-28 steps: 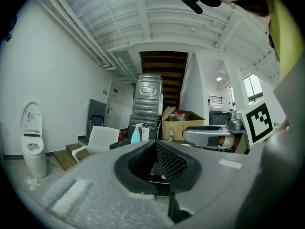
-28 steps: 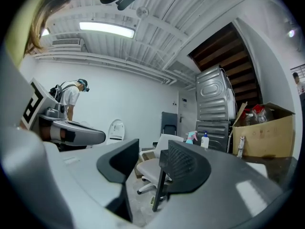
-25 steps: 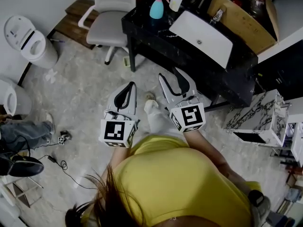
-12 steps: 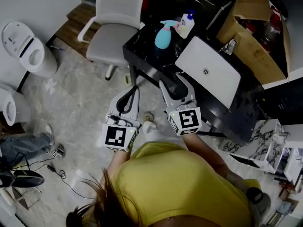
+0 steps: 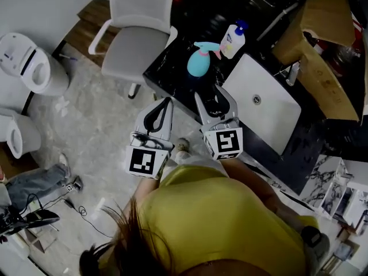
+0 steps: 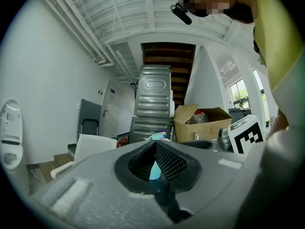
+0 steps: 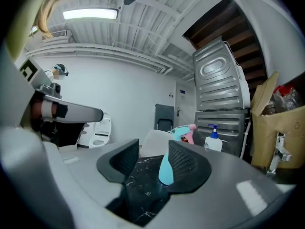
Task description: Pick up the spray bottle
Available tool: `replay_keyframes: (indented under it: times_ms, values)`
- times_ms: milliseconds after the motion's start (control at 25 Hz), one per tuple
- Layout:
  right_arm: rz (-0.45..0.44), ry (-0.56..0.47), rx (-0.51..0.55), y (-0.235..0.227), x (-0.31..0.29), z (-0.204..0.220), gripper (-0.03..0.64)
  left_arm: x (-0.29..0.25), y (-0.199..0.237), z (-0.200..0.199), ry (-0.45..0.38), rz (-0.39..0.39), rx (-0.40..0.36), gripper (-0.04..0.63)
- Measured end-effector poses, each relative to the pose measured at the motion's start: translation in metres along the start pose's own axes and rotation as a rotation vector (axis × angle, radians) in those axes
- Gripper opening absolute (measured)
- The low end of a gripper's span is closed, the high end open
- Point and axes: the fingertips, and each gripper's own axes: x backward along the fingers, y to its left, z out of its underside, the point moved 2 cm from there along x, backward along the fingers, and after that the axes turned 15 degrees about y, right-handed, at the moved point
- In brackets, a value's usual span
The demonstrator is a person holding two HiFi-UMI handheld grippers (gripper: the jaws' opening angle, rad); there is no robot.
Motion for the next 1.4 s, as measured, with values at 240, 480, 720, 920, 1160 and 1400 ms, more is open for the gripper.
replay_keyframes:
  times_ms: [240, 480, 720, 920, 1160, 1400]
  values:
    - [0.02, 0.052, -0.05, -0.022, -0.027, 0.015, 0.198, -0.042, 0.007, 0.003, 0.037, 0.053, 0.01, 0.005]
    - [0.046, 0.092, -0.067, -0.034, -0.051, 0.024, 0.217, -0.079, 0.013, 0.007, 0.07, 0.121, -0.02, 0.005]
    - [0.058, 0.147, -0.086, -0.04, -0.074, 0.035, 0.256, -0.106, 0.025, 0.004, 0.097, 0.166, -0.048, 0.005]
    - [0.066, 0.195, -0.117, -0.049, -0.098, 0.053, 0.306, -0.122, 0.034, 0.011, 0.14, 0.18, -0.039, 0.005]
    - [0.04, 0.272, -0.158, -0.054, -0.126, 0.071, 0.381, -0.132, 0.04, 0.017, 0.173, 0.188, -0.033, 0.005]
    - [0.048, 0.316, -0.171, -0.058, -0.15, 0.077, 0.437, -0.134, 0.049, 0.023, 0.198, 0.176, -0.029, 0.005]
